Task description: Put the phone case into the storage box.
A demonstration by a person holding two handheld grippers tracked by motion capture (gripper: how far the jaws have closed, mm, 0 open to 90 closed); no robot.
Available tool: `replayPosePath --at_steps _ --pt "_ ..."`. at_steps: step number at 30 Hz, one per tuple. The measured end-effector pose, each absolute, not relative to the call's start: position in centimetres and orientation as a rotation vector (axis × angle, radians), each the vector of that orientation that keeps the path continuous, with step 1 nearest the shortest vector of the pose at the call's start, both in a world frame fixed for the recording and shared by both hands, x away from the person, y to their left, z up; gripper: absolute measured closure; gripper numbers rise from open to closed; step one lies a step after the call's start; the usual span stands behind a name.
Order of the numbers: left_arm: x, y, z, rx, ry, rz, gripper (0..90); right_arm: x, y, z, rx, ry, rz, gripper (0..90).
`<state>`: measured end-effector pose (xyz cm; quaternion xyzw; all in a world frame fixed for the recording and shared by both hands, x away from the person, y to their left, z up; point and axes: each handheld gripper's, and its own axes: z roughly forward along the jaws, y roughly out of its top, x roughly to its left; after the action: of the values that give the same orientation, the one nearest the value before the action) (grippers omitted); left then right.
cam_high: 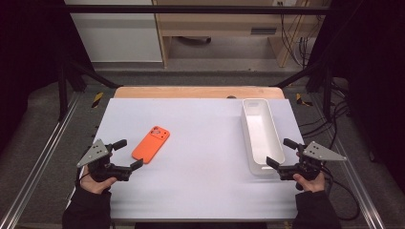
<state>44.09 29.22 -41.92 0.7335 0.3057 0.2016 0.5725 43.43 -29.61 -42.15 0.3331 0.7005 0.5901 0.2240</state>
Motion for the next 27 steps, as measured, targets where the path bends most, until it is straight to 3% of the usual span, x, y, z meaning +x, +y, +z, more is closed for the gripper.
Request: replayPosePath --at_steps 27 --pt "45.2 28.0 -40.7 1.789 0.765 0.506 0.6 43.4 -29.5 -42.3 0.915 1.944 1.620 0.4"
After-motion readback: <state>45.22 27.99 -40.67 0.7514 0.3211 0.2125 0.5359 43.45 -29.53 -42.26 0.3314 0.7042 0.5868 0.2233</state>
